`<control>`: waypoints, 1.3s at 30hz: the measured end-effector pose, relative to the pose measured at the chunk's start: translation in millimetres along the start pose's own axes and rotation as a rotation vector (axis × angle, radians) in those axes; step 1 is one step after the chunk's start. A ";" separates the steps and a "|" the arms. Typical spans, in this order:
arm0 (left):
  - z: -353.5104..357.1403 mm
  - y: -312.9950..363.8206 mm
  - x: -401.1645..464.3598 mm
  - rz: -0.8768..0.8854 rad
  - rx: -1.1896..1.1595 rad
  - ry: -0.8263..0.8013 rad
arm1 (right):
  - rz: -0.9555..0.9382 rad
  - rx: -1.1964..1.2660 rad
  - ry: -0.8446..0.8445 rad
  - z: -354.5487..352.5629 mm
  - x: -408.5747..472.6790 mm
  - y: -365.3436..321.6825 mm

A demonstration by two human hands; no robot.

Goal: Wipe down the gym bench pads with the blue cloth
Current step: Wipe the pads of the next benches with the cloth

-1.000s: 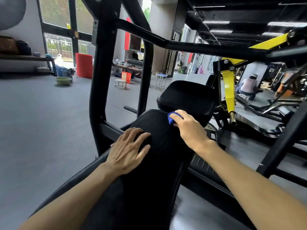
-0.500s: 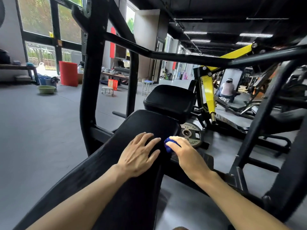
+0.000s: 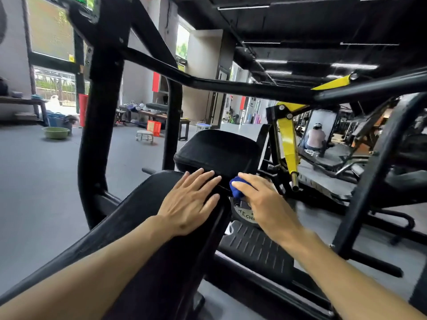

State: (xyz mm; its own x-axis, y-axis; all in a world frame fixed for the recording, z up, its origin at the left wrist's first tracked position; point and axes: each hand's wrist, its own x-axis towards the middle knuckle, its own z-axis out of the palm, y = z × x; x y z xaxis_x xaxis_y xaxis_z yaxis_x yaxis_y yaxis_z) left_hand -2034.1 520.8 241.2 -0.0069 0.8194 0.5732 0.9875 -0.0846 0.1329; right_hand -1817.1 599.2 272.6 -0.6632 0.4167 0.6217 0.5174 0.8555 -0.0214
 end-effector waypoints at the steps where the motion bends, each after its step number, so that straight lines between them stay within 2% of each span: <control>1: 3.2 -4.1 8.1 -0.007 0.000 0.000 | -0.024 -0.014 0.008 7.4 9.9 5.7; 8: 15.1 -24.8 46.7 -0.021 -0.033 -0.002 | -0.209 -0.144 -0.006 25.7 61.3 44.9; 13: 18.6 -25.9 47.5 -0.031 -0.002 0.012 | 0.007 -0.073 0.000 17.4 133.5 100.6; 17: 16.1 -23.9 42.4 -0.049 0.006 0.022 | 0.113 -0.032 0.055 22.9 154.0 90.1; 20: 15.7 -22.9 41.6 -0.040 0.021 0.032 | -0.027 -0.008 0.066 32.7 118.5 50.4; 24: 16.0 -23.6 39.8 -0.027 0.012 0.048 | -0.201 0.015 -0.075 31.6 85.7 36.0; 27: 14.8 -25.4 40.6 -0.026 0.003 0.036 | -0.131 0.018 -0.106 17.2 125.8 66.8; 29: 12.4 -29.8 41.2 -0.015 -0.027 0.016 | -0.010 -0.010 -0.076 13.1 160.7 87.1; 32: 7.5 -49.1 42.6 -0.041 -0.002 0.029 | 0.086 -0.079 -0.017 23.3 178.4 80.5; 35: 5.0 -70.5 45.4 -0.083 0.020 0.023 | -0.032 -0.079 0.016 45.8 148.2 40.2; 37: 7.4 -76.3 45.5 -0.090 -0.001 0.012 | -0.190 -0.004 -0.060 54.5 112.9 14.8; 39: 9.7 -76.9 43.8 -0.104 -0.019 0.014 | -0.290 0.024 -0.125 48.2 109.0 21.1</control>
State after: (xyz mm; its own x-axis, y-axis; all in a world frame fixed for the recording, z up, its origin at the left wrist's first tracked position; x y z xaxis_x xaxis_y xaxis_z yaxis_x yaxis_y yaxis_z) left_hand -2108.8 568.6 248.2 -0.1118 0.8163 0.5667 0.9782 -0.0100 0.2074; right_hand -1904.5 677.5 302.2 -0.8434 0.1873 0.5036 0.2847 0.9506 0.1233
